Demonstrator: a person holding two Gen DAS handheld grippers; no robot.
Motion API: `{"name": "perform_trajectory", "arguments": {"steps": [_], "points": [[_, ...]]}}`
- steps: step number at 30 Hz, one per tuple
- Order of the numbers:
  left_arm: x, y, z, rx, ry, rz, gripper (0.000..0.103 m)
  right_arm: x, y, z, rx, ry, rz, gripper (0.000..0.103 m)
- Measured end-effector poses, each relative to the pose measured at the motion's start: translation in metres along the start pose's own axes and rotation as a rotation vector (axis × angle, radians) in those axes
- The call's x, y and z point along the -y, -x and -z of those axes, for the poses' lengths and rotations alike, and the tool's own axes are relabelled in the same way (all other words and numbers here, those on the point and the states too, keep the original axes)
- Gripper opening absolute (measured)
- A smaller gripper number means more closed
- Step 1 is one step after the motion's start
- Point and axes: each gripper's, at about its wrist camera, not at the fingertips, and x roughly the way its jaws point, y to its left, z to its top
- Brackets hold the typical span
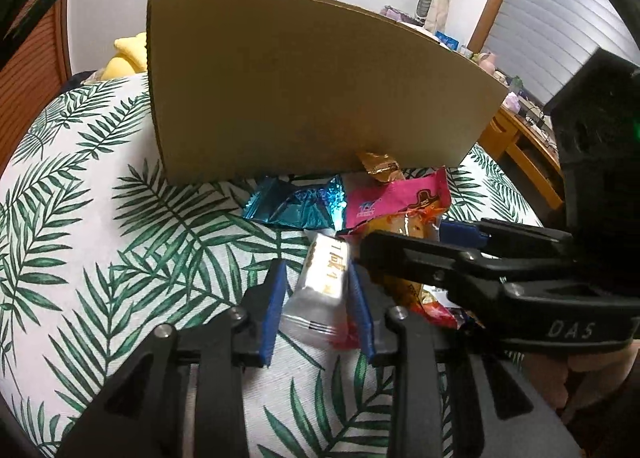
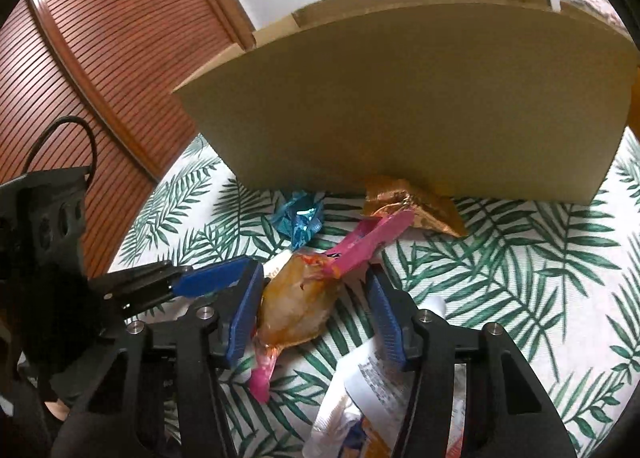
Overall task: Organize snacks
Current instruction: 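Grasp the white wrapped candy with the left tool while the right tool grasps the amber pink-wrapped candy, then lift both held candies and carry them over the cardboard box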
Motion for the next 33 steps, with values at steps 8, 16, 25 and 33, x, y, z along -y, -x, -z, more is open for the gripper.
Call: {"name": "perform_trajectory", "arguments": {"steps": [8,16,25,33], "points": [[-0.007,0.005,0.002,0.002,-0.012,-0.021,0.042,-0.001,-0.001,-0.002,-0.009,0.005,-0.014,0.040],[-0.008,0.004,0.005,-0.001,-0.045,-0.038,0.042,0.002,0.016,0.004,0.031,0.016,0.011,0.040],[0.008,-0.003,0.003,0.012,-0.105,-0.081,0.027,-0.007,0.037,0.014,0.085,0.055,0.035,0.040],[0.017,0.000,0.008,0.069,-0.124,-0.079,0.020,-0.015,0.042,0.027,0.109,0.115,0.094,0.040]]}}
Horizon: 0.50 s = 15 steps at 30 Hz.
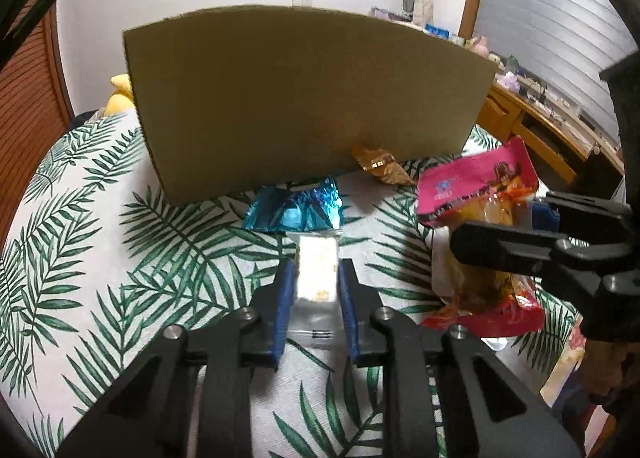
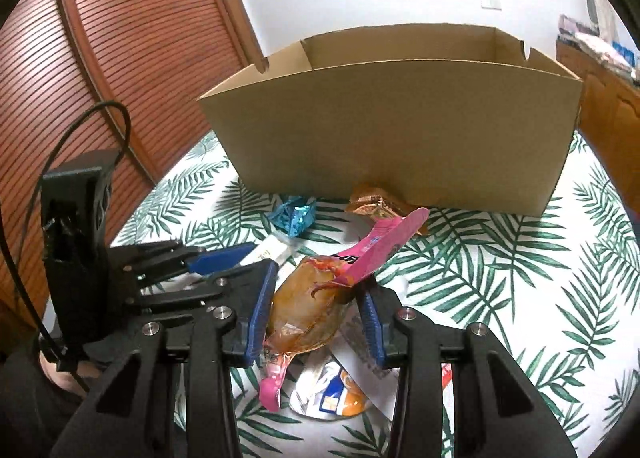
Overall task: Organize snacks
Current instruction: 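Lift both held candies and carry them over the cardboard box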
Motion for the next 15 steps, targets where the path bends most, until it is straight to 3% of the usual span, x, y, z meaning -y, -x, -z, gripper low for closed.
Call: {"name": "perform_trajectory", "arguments": {"steps": [15], "points": [[-0.008,0.013,0.005,0.095,0.042,-0.026,0.020,0.003,0.031,0.004,0.067,0.007,0.020,0.040]]}}
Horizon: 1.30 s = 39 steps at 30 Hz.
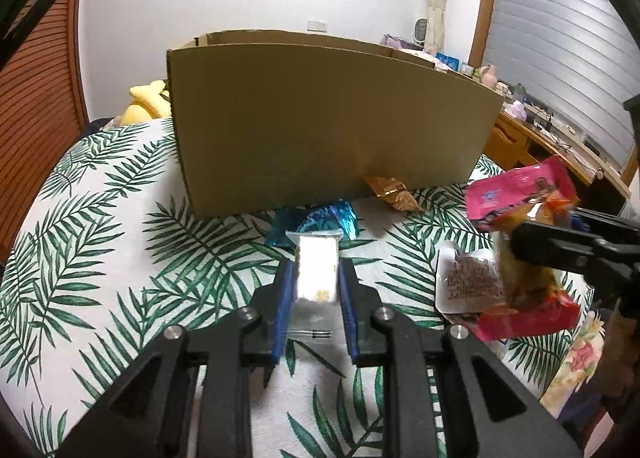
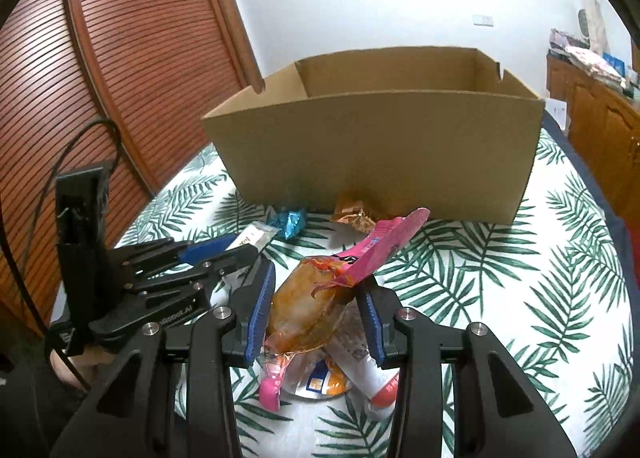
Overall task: Organize snacks
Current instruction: 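Lift both held candies and carry them over the cardboard box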
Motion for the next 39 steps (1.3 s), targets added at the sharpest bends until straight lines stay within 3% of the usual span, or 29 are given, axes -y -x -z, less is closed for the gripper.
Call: {"name": "perform_trajectory", "arguments": {"steps": [20,30,39], "points": [[0.002,0.006,0.000,0.033,-0.016,-0.011,0.020,0.004,0.033,-0.006,0.101,0.028,0.024,0.040],[-0.002,0.013,-0.006,0.037,0.005,0.040,0.020,0.022,0.035,-0.024,0.135,0.041,0.032,0.040],[0.006,0.045,-0.046,0.159,-0.038,0.065,0.020,0.032,0.039,-0.043,0.178,0.045,0.028,0.040]]}}
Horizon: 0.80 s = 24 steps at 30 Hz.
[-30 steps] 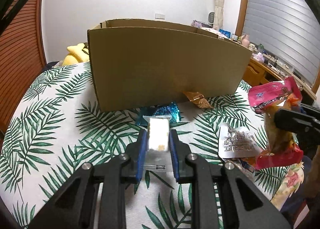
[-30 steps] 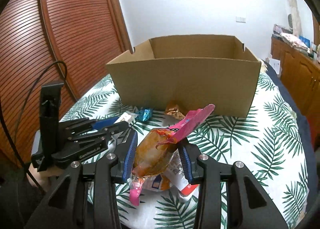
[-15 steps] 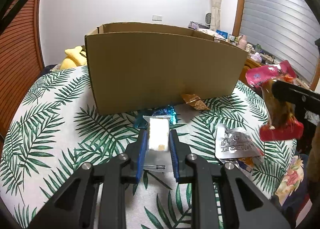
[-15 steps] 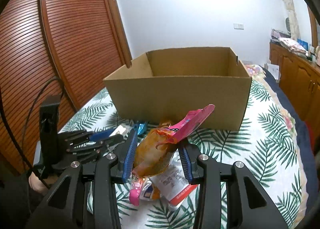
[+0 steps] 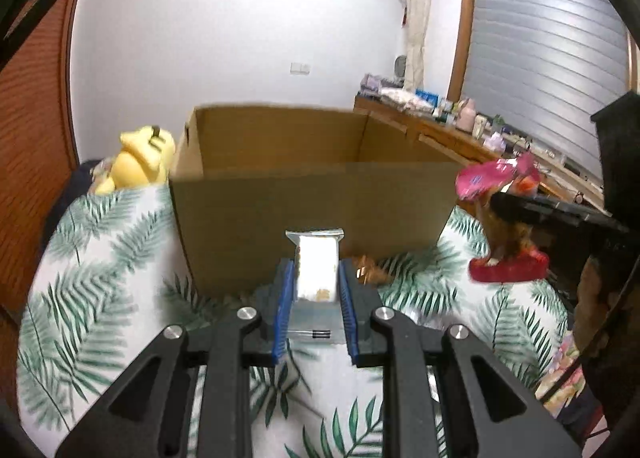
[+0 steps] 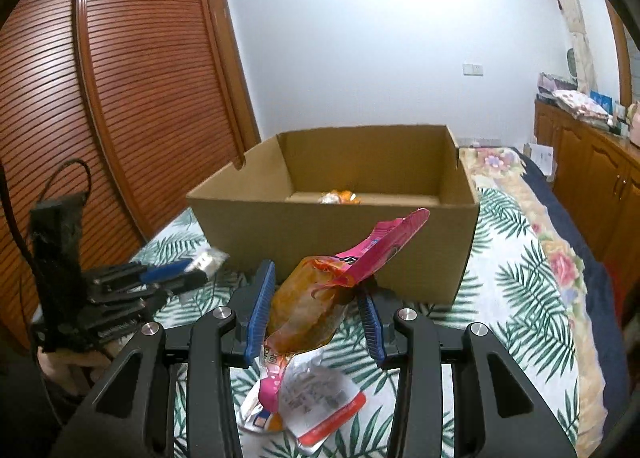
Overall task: Organize snacks
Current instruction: 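Lift both held candies and carry them over the cardboard box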
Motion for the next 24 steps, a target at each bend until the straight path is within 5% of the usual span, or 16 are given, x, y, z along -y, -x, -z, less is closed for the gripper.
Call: {"name": "perform_trajectory", "arguments": {"steps": [13,24], "points": [[-0.010,-0.016,-0.076,0.093,-0.042,0.002,0.020,-0.003,-0.009,-0.061,0.102,0.084,-0.023,0.040],[-0.023,-0.063,-0.100,0.059,-0.050,-0.026,0.020,0.002,-0.048,-0.086,0.130,0.129,0.020,0.040]]}}
